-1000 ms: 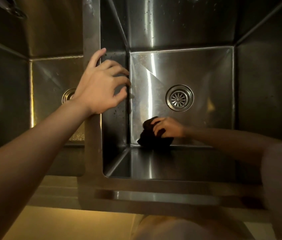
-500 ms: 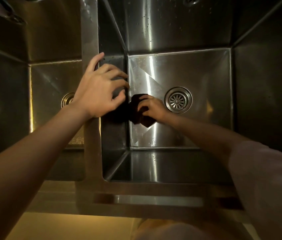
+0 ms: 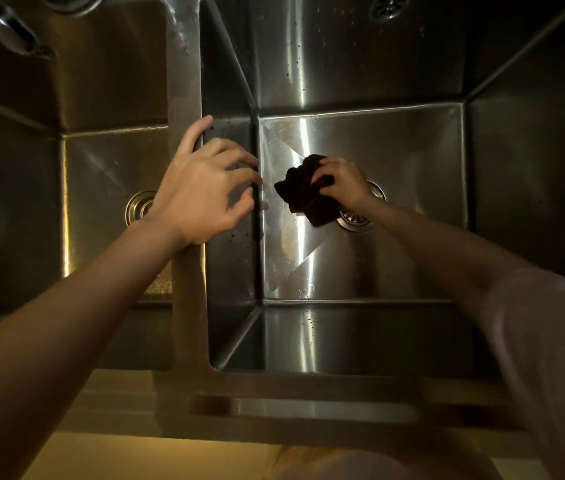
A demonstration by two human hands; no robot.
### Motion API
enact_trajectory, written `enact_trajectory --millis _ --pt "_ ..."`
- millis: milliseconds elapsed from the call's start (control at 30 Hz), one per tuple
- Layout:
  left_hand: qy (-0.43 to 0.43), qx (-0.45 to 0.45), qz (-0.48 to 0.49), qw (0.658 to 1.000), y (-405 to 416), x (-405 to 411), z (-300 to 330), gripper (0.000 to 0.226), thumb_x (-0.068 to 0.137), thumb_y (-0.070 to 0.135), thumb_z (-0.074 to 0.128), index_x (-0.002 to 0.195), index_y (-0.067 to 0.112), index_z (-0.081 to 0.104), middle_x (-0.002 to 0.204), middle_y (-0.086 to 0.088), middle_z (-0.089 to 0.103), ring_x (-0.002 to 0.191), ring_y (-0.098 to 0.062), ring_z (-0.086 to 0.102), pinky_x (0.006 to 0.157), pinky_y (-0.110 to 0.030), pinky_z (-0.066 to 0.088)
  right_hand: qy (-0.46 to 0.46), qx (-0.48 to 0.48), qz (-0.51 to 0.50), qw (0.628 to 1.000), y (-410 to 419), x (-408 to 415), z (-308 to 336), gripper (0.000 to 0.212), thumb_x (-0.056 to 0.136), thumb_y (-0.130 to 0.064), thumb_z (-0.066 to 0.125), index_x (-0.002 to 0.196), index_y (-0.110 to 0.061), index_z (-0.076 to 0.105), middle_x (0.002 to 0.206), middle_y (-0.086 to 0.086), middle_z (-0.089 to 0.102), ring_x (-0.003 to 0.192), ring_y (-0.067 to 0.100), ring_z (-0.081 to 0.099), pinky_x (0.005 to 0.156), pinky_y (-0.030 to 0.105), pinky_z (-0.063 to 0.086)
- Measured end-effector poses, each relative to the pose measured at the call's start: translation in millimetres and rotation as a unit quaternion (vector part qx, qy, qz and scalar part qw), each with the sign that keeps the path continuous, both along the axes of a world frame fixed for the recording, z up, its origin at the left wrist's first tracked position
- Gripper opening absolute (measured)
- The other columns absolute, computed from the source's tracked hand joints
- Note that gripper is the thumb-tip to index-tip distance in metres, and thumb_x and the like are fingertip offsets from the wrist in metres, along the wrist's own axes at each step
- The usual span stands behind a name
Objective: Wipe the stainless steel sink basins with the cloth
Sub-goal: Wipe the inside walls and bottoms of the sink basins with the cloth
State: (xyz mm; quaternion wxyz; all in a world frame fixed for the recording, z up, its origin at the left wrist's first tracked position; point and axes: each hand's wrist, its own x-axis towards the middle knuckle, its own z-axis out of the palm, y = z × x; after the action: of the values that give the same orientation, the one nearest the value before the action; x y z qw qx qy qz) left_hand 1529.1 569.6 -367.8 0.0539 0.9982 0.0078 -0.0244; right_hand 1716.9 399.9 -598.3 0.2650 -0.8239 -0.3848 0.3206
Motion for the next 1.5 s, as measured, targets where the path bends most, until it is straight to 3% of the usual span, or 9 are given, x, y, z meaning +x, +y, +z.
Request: enact_trajectory --millis 233,367,667,800,967,1100,1267,1333,1500 --pt "-0.004 0.006 0.001 1.0 -1.7 0.1 1.0 0.032 0.09 0.031 0.046 0.099 0.022 0.075 0.109 0.004 0.07 0.111 -0.018 0.058 0.118 -0.049 0.013 0.047 0.033 -0.112 0.992 26.0 -53.7 4.7 0.03 0.071 -0.006 0.072 0.097 -0.02 0.074 0.129 0.004 0.057 0.127 0.015 0.047 0.101 0.018 0.033" --pt "0.009 0.013 0.001 1.0 -2.9 0.8 2.4 0.035 0.091 0.033 0.043 0.097 0.022 0.075 0.109 0.003 0.07 0.111 -0.019 0.058 0.118 -0.05 0.012 0.033 0.028 -0.214 0.976 -2.9 -88.4 5.6 0.03 0.07 0.0 0.07 0.097 -0.013 0.072 0.117 0.005 0.065 0.129 0.018 0.044 0.106 0.024 0.034" --pt "0.019 0.008 -0.014 1.0 -5.5 0.1 5.8 0.041 0.093 0.035 0.036 0.1 0.021 0.073 0.111 0.0 0.07 0.115 -0.02 0.056 0.118 -0.051 0.01 0.034 -0.007 -0.604 0.797 -0.4 -132.2 23.0 0.025 0.082 -0.008 0.064 0.106 -0.013 0.066 0.126 0.011 0.058 0.131 0.023 0.041 0.106 0.028 0.034" --pt "-0.003 -0.033 -0.008 0.999 -4.0 -1.3 6.4 0.041 0.091 0.033 0.037 0.099 0.016 0.073 0.109 -0.003 0.069 0.111 -0.021 0.058 0.118 -0.047 0.01 0.038 0.024 -0.663 0.747 10.0 -139.5 34.5 0.035 0.08 -0.017 0.071 0.111 -0.005 0.06 0.125 0.015 0.057 0.128 0.028 0.044 0.108 0.036 0.035" --pt "-0.003 -0.052 -0.003 0.999 -0.1 -1.6 2.3 0.036 0.092 0.029 0.04 0.102 0.015 0.071 0.111 -0.004 0.068 0.111 -0.018 0.057 0.118 -0.039 0.004 0.036 -0.009 -0.702 0.711 20.1 -145.9 34.8 0.064 0.081 -0.038 0.069 0.137 -0.017 0.045 0.146 0.008 0.04 0.138 0.024 0.032 0.114 0.035 0.028" --pt "0.011 -0.05 -0.011 0.999 4.5 -1.9 -3.5 0.035 0.093 0.028 0.039 0.105 0.016 0.07 0.112 -0.002 0.066 0.113 -0.018 0.055 0.118 -0.046 0.009 0.039 -0.025 -0.716 0.696 23.5 -146.7 34.7 0.076 0.085 -0.042 0.064 0.149 -0.028 0.025 0.156 0.012 0.017 0.144 0.029 0.018 0.115 0.039 0.024" --pt "0.047 0.0 -0.037 0.998 3.0 0.7 -0.7 0.041 0.09 0.03 0.033 0.108 0.016 0.067 0.118 -0.005 0.064 0.119 -0.028 0.051 0.112 -0.052 0.015 0.068 -0.019 -0.766 0.639 22.5 -143.3 38.3 0.076 0.088 -0.047 0.059 0.15 -0.03 0.019 0.156 0.012 0.017 0.145 0.028 0.017 0.112 0.041 0.027" --pt "0.031 -0.01 -0.028 0.999 2.3 -0.7 -1.0 0.035 0.093 0.028 0.039 0.109 0.018 0.068 0.119 -0.002 0.064 0.118 -0.023 0.052 0.116 -0.052 0.012 0.063 -0.017 -0.763 0.642 25.3 -139.5 37.7 0.074 0.089 -0.046 0.058 0.15 -0.028 0.021 0.156 0.012 0.019 0.144 0.029 0.018 0.115 0.04 0.023" --pt "0.036 -0.019 -0.02 0.999 0.3 -3.6 2.9 0.032 0.095 0.028 0.04 0.11 0.019 0.068 0.119 -0.001 0.064 0.117 -0.018 0.053 0.117 -0.048 0.004 0.029 -0.061 -0.675 0.734 39.0 -141.6 28.6 0.059 0.094 -0.044 0.05 0.148 -0.029 0.031 0.157 0.01 0.018 0.146 0.03 0.013 0.119 0.046 0.015"
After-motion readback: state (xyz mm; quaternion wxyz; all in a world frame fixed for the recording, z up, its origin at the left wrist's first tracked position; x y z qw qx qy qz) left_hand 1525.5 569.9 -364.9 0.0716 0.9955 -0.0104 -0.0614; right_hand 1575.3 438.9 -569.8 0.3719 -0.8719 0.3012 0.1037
